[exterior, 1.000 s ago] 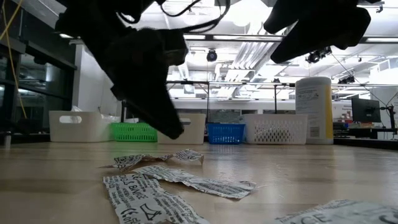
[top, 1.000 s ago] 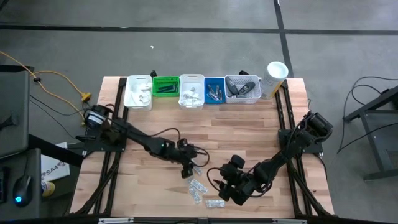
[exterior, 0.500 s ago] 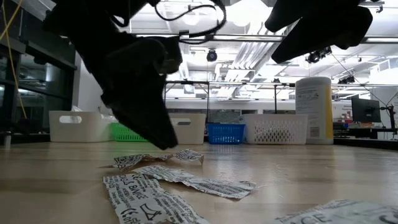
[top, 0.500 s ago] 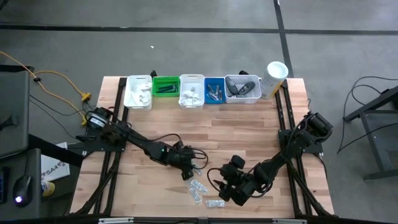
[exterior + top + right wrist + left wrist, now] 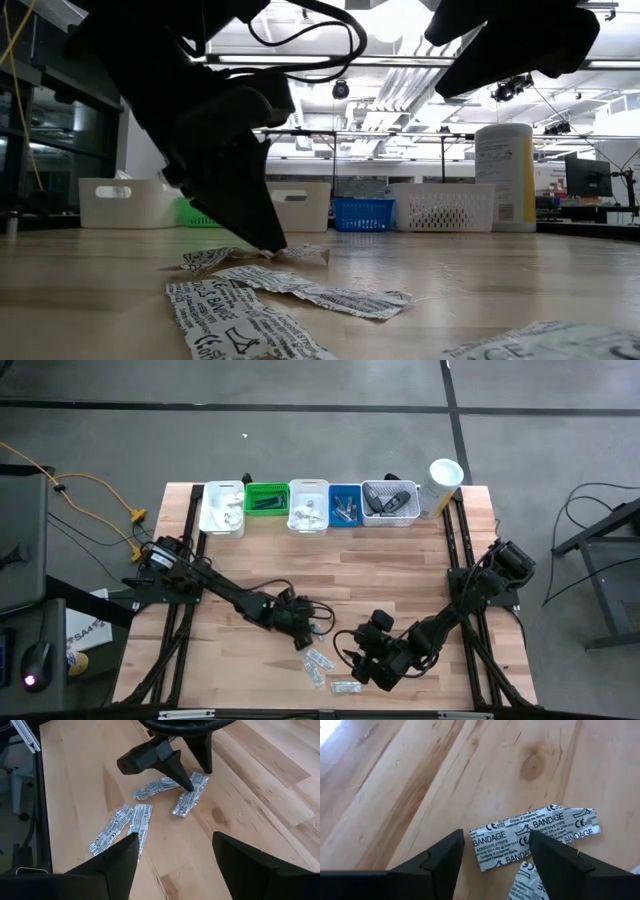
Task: Pick & Place Travel size toiletries
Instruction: Put the white bandage into the middle white bin
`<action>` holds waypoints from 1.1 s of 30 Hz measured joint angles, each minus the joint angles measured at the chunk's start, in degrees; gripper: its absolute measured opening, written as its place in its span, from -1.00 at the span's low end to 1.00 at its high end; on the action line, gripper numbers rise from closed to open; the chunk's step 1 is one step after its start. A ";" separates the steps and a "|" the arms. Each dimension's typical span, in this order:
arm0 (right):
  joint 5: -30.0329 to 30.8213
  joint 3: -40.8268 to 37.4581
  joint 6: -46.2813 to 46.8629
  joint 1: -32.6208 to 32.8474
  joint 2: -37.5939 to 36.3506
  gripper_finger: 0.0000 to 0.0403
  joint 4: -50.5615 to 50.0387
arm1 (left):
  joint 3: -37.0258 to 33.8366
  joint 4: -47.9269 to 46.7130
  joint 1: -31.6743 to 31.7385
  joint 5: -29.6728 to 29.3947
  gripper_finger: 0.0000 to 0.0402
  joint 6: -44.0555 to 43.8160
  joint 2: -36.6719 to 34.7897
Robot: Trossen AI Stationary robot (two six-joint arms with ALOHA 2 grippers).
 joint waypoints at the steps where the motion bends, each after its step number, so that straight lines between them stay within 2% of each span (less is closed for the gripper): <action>1: 0.00 0.00 0.00 0.00 0.00 0.22 0.01 | 0.00 -0.19 0.00 -0.42 0.11 0.00 0.44; 7: 0.04 0.00 0.02 0.00 0.00 0.22 0.20 | -0.02 -2.84 0.02 -1.47 -0.15 0.37 1.01; 13: 0.03 0.00 0.04 -0.02 0.00 0.22 0.20 | -0.05 -4.90 0.13 -1.29 -0.53 0.82 1.06; 19: 0.00 0.00 0.08 -0.02 0.00 0.22 0.20 | -0.17 -4.96 0.24 -1.14 -0.94 5.06 1.10; 25: -0.35 0.00 1.78 0.02 0.00 0.22 0.24 | -0.24 -5.12 2.49 1.86 -0.98 10.45 -0.26; 28: -0.28 0.00 2.44 0.36 0.00 0.22 0.24 | -0.38 -5.41 4.33 3.51 -0.99 13.44 -2.86; 33: 0.04 0.00 2.51 1.10 0.00 0.22 0.24 | -0.65 -8.06 8.54 3.00 -0.99 20.32 -8.87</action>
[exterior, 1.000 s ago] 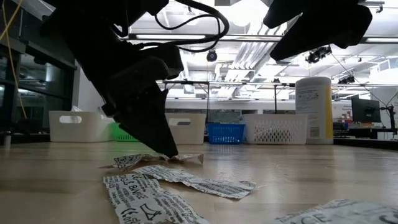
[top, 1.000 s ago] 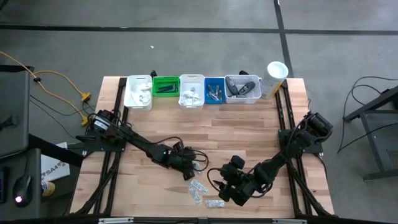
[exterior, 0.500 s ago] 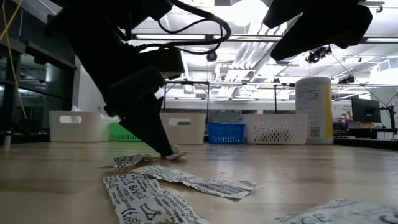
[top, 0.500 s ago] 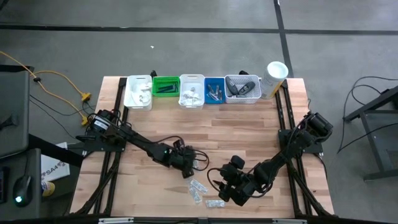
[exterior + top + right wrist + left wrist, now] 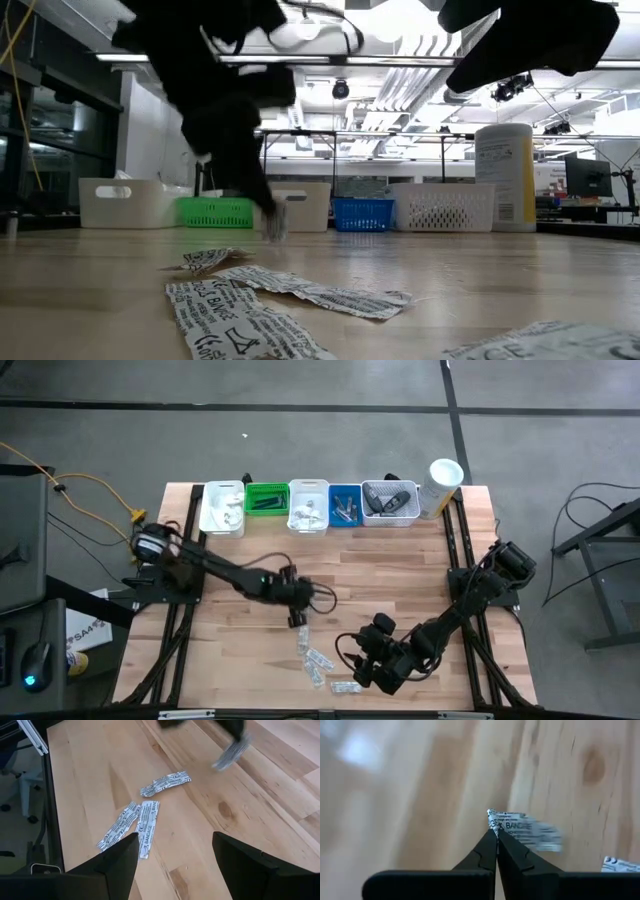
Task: Pick & Place Travel size toiletries
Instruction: Put the white bandage into the middle white bin
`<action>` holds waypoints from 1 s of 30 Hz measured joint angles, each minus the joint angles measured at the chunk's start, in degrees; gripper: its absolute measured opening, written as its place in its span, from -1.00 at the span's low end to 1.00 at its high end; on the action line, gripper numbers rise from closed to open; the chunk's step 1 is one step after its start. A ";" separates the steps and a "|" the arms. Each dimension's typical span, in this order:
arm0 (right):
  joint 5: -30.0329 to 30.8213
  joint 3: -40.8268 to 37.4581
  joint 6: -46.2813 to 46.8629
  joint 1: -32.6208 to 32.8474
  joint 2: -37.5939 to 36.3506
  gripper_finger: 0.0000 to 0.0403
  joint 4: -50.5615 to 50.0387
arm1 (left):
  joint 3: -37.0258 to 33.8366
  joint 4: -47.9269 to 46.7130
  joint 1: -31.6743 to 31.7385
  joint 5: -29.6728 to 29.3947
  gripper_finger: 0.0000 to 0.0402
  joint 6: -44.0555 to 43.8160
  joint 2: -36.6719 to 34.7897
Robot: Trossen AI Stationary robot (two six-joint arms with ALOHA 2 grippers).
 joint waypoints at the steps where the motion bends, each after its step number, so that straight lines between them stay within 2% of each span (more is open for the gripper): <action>1: 0.18 0.00 0.14 0.06 0.00 0.22 0.02 | 0.04 -0.66 0.88 -0.11 -0.99 1.95 -1.52; 7: 0.69 0.00 0.09 0.12 0.00 0.22 0.41 | 0.09 -1.46 7.54 -1.73 -1.00 17.46 -7.34; 15: 1.68 0.00 -1.37 0.12 0.00 0.22 0.02 | 0.24 1.54 16.98 -13.06 -1.00 36.24 -12.24; 18: 1.73 0.00 -1.57 0.05 0.00 0.22 -0.02 | 0.26 3.49 21.61 -14.12 -1.00 40.82 -12.80; 23: 1.73 0.00 -3.02 -0.13 0.00 0.22 -0.04 | 0.28 7.20 29.66 -10.44 -1.00 44.78 -12.87; 30: 1.74 0.00 -4.15 -0.16 0.00 0.22 -0.02 | 0.37 10.78 39.21 3.33 -1.00 46.09 -10.78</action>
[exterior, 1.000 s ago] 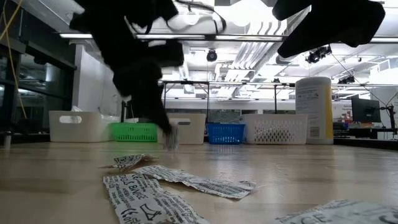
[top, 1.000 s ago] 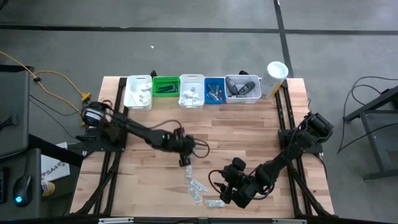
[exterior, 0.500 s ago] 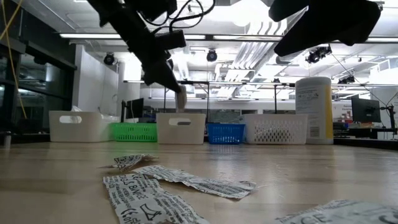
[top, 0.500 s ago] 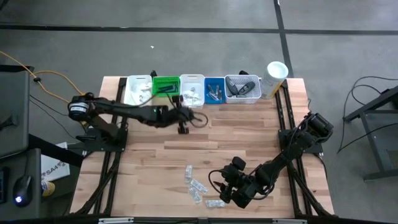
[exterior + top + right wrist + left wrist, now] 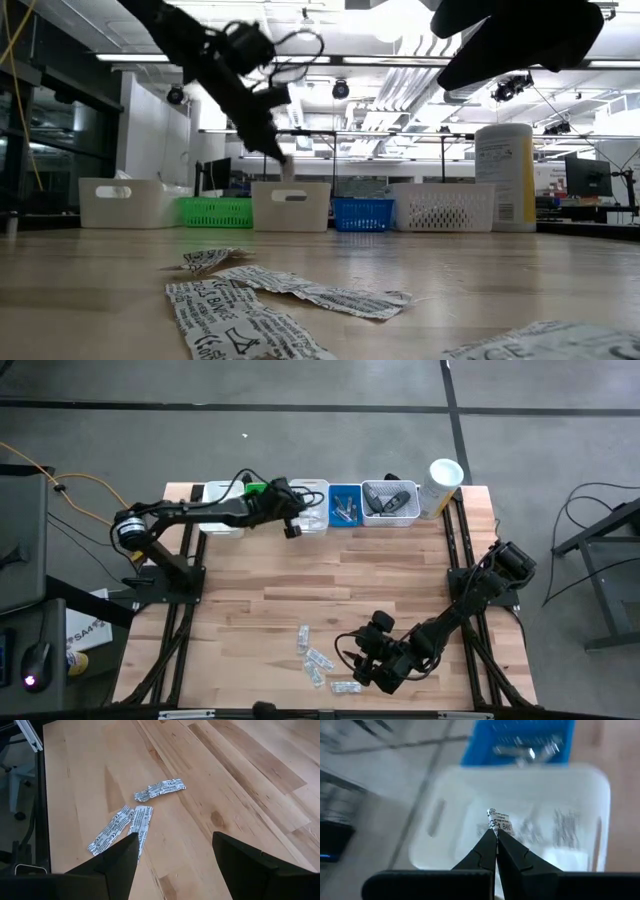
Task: Pick & Place Travel size toiletries
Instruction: Put the white bandage into the middle white bin
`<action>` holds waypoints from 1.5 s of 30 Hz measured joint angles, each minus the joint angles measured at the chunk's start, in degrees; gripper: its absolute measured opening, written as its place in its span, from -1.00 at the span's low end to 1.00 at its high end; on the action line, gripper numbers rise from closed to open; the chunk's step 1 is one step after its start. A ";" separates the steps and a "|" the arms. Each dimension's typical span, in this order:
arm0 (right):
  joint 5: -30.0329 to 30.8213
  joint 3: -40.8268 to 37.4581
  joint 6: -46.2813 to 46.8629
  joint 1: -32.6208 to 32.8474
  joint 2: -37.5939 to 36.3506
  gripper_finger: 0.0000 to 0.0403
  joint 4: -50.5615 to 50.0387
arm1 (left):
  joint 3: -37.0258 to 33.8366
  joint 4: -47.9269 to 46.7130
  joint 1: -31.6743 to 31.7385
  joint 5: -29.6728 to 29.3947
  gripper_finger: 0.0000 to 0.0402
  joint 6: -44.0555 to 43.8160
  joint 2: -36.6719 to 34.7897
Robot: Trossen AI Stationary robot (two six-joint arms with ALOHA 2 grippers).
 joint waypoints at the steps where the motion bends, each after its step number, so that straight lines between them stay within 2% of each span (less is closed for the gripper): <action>1: 0.00 0.00 0.00 0.00 0.00 0.22 0.00 | -0.09 -0.58 1.16 1.21 -1.00 0.22 0.44; 6: 0.00 0.00 0.25 0.02 0.00 0.22 0.00 | -0.07 -0.72 4.39 3.74 -0.92 0.21 3.05; 10: -0.02 0.00 1.43 0.01 0.00 0.22 0.00 | -0.07 -0.50 4.67 6.55 -0.63 0.25 3.28; 15: -0.02 0.00 3.03 0.00 0.00 0.22 0.00 | -0.07 -0.13 4.50 6.66 -0.22 0.63 3.28; 20: -0.01 0.00 4.67 0.00 0.00 0.22 0.14 | -0.07 -0.31 4.51 6.56 -0.03 0.45 3.28; 25: 1.51 0.00 4.76 0.00 0.00 0.22 0.58 | -0.02 -2.23 4.43 7.03 -0.02 -3.14 2.30; 35: 2.51 0.00 4.72 0.00 0.00 0.22 0.70 | 0.00 -12.74 4.11 14.59 -0.20 -9.77 -5.14; 45: 2.52 0.00 7.27 -0.11 0.00 0.22 1.42 | -3.12 -15.99 -5.58 14.18 -0.33 -12.01 -10.92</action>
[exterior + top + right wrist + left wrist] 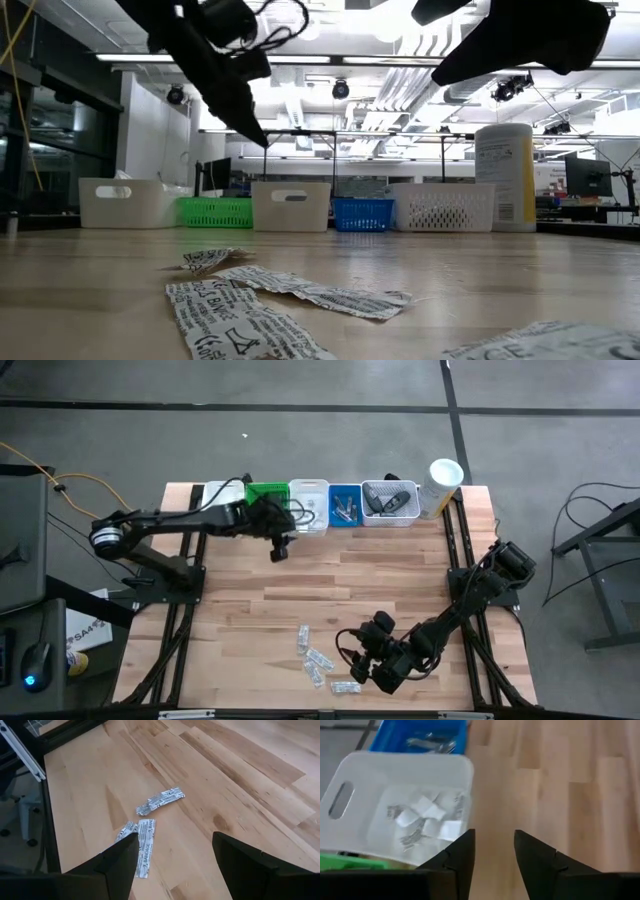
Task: Pick & Place Travel size toiletries
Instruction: Put the white bandage into the middle white bin
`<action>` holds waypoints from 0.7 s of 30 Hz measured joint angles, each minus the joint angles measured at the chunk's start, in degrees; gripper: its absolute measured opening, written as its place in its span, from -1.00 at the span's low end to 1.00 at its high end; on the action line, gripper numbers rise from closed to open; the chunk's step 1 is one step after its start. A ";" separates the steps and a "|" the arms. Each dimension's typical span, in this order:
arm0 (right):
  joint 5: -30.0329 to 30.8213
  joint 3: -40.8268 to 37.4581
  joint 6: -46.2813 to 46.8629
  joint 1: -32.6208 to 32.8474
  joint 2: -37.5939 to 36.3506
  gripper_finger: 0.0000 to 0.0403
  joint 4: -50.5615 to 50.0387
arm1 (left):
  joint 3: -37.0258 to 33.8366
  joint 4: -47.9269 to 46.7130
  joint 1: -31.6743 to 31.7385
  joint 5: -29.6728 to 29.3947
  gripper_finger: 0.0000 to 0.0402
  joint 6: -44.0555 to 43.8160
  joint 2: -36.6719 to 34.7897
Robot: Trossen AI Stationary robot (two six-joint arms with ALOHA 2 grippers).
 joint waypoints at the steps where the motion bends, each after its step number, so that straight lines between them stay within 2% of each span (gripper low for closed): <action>1: 0.00 0.00 0.30 0.00 0.00 0.22 -0.08 | -0.43 0.25 -1.09 -0.46 -0.33 -0.19 -0.53; 13: 0.02 0.00 0.37 0.00 0.00 0.22 -0.06 | -10.21 2.21 -7.29 -1.69 -0.33 -6.22 -9.66; 21: 0.02 0.00 0.36 0.01 0.00 0.22 -0.06 | -15.57 4.02 -14.80 -1.68 -0.33 -8.95 -14.92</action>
